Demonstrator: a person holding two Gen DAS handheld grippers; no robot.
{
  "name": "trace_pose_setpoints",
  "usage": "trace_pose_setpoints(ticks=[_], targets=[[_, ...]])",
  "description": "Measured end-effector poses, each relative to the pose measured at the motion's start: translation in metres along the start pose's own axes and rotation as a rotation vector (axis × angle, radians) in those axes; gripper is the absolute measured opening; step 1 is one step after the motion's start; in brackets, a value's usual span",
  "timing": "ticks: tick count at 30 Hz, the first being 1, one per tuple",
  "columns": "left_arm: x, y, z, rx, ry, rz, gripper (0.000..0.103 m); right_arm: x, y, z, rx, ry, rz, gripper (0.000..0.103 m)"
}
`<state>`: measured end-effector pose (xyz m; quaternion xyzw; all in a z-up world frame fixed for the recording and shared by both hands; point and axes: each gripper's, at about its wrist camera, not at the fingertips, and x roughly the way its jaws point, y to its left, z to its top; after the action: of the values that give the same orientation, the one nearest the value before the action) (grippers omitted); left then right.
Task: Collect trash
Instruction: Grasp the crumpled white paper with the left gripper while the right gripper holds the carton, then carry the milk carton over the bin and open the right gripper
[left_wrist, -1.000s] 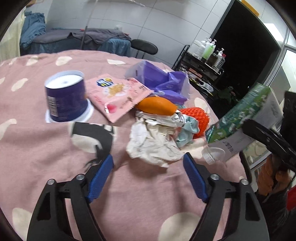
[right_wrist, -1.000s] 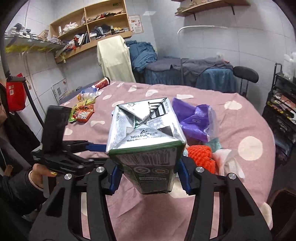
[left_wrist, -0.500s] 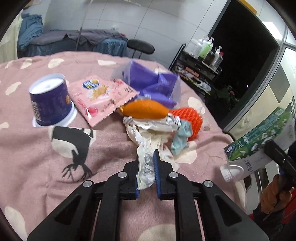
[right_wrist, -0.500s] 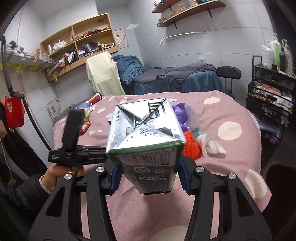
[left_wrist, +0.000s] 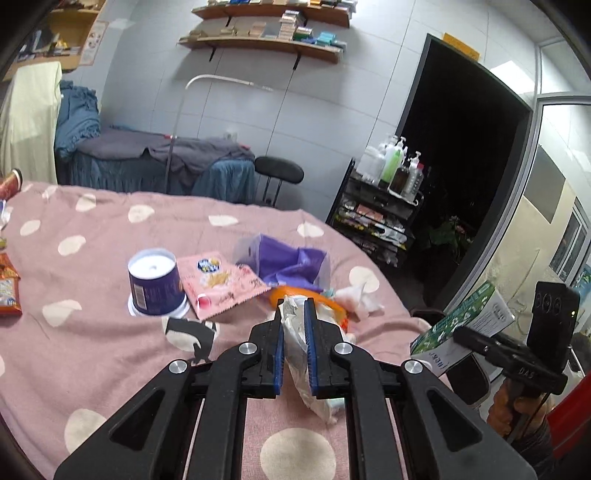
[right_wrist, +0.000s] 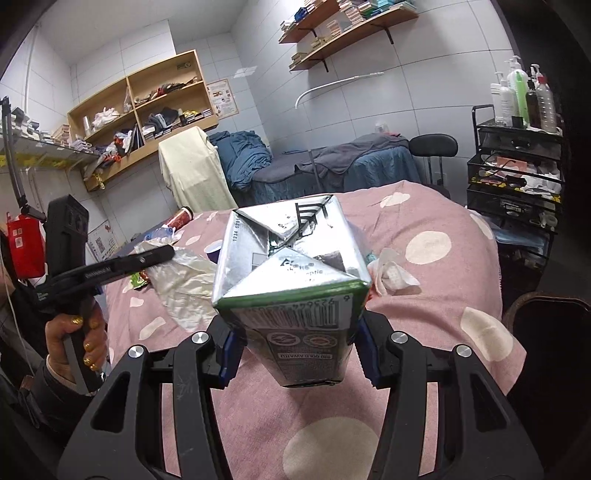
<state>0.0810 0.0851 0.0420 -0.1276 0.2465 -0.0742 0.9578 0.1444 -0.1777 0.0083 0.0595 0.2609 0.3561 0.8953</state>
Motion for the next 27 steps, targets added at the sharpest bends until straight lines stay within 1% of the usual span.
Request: trace_pose_setpoints(ticks=[2, 6, 9, 13, 16, 19, 24, 27], targets=[[-0.005, -0.007, 0.007, 0.018, -0.029, -0.001, 0.010, -0.006, -0.002, -0.002, 0.005, -0.009, -0.007, 0.052], [-0.009, -0.019, 0.015, 0.050, -0.060, -0.012, 0.010, -0.016, -0.008, -0.003, 0.018, -0.027, -0.027, 0.052], [-0.007, -0.030, 0.022, 0.070, -0.071, -0.033, 0.010, -0.025, -0.013, -0.004, 0.027, -0.043, -0.051, 0.052], [-0.013, -0.048, 0.033, 0.108, -0.109, -0.064, 0.010, -0.039, -0.024, -0.004, 0.047, -0.066, -0.090, 0.052], [-0.017, -0.063, 0.044, 0.129, -0.142, -0.097, 0.010, -0.051, -0.036, -0.007, 0.061, -0.085, -0.140, 0.052], [-0.014, -0.079, 0.052, 0.152, -0.161, -0.132, 0.010, -0.062, -0.049, -0.009, 0.069, -0.103, -0.212, 0.052], [0.006, -0.110, 0.053, 0.178, -0.142, -0.199, 0.010, -0.077, -0.074, -0.016, 0.075, -0.103, -0.374, 0.052], [0.021, -0.128, 0.050, 0.188, -0.118, -0.246, 0.010, -0.082, -0.089, -0.021, 0.087, -0.090, -0.445, 0.052]])
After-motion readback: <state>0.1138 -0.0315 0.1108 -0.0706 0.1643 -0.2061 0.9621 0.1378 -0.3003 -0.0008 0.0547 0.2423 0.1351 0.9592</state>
